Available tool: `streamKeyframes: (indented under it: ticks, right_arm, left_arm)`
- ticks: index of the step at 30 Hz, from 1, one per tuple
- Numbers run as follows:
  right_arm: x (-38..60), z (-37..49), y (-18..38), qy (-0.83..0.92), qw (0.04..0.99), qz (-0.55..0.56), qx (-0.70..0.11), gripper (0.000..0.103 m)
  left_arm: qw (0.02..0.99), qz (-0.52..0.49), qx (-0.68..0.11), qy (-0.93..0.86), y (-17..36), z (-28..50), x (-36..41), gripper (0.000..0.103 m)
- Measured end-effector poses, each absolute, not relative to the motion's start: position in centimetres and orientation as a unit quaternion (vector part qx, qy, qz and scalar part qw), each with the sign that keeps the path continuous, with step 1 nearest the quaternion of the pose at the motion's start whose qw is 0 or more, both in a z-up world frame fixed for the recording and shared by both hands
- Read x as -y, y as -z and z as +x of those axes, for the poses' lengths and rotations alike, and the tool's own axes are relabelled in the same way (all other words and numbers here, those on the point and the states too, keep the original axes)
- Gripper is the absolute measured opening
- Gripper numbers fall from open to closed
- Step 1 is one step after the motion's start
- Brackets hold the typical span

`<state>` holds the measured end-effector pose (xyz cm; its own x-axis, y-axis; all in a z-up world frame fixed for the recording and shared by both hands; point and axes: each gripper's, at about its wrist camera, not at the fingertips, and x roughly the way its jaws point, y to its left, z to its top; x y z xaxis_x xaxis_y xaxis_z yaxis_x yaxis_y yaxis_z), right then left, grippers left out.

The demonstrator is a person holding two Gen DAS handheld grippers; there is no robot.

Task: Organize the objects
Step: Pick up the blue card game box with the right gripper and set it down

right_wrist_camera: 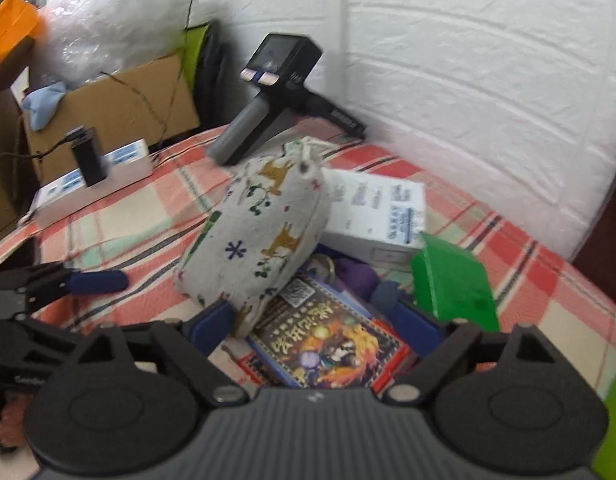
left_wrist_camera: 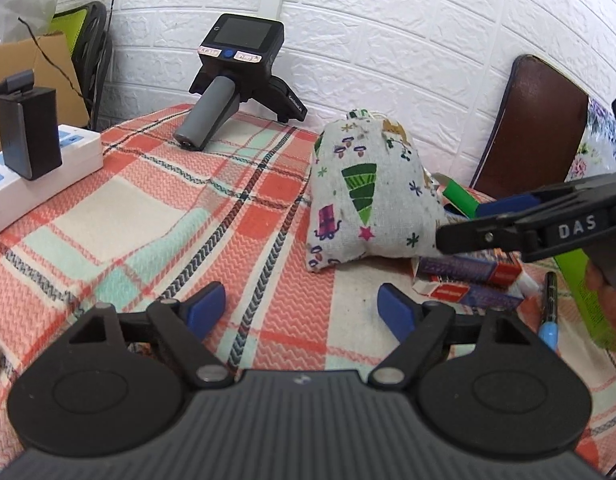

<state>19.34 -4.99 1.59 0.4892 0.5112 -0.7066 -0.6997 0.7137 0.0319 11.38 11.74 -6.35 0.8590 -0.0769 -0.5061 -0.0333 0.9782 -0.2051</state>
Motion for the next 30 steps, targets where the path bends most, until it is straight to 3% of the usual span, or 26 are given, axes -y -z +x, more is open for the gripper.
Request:
streamKeyframes:
  ticks: [4, 10, 13, 15, 17, 23, 27, 28, 30]
  right_arm:
    - [5.5, 17.2, -1.4, -0.387, 0.827, -0.138, -0.384, 0.064]
    - [6.8, 9.1, -0.2, -0.393, 0.834, -0.138, -0.363, 0.063]
    - [6.9, 7.0, 0.0, -0.354, 0.861, -0.121, -0.344, 0.072]
    - [6.8, 6.1, 0.0, -0.332, 0.876, -0.118, -0.33, 0.072]
    - [6.9, 5.1, 0.0, -0.325, 0.883, -0.119, -0.317, 0.082]
    - [6.2, 3.6, 1.0, -0.311, 0.885, -0.16, -0.308, 0.083]
    - [7.1, 5.0, 2.1, -0.302, 0.884, -0.106, -0.34, 0.076]
    - [7.4, 5.2, 2.1, -0.3, 0.886, -0.091, -0.341, 0.066]
    - [7.5, 5.1, 1.9, -0.299, 0.888, -0.085, -0.34, 0.062]
  left_arm:
    - [0.958, -0.105, -0.265, 0.012, 6.3, 11.3, -11.7, 0.085]
    - [0.957, -0.11, -0.269, 0.018, 6.3, 11.4, -11.8, 0.085]
    - [0.951, -0.124, -0.281, 0.031, 5.6, 11.3, -12.1, 0.086]
    - [0.941, -0.157, -0.295, 0.058, 4.8, 10.9, -12.3, 0.085]
    - [0.929, -0.168, -0.32, 0.082, 4.2, 10.6, -11.7, 0.084]
    - [0.91, -0.131, -0.372, 0.127, 4.0, 9.3, -8.4, 0.08]
    - [0.898, -0.133, -0.396, 0.137, 4.1, 9.6, -7.0, 0.079]
    - [0.899, -0.123, -0.399, 0.132, 4.1, 9.8, -6.6, 0.078]
    - [0.902, -0.105, -0.4, 0.126, 4.1, 9.9, -5.9, 0.074]
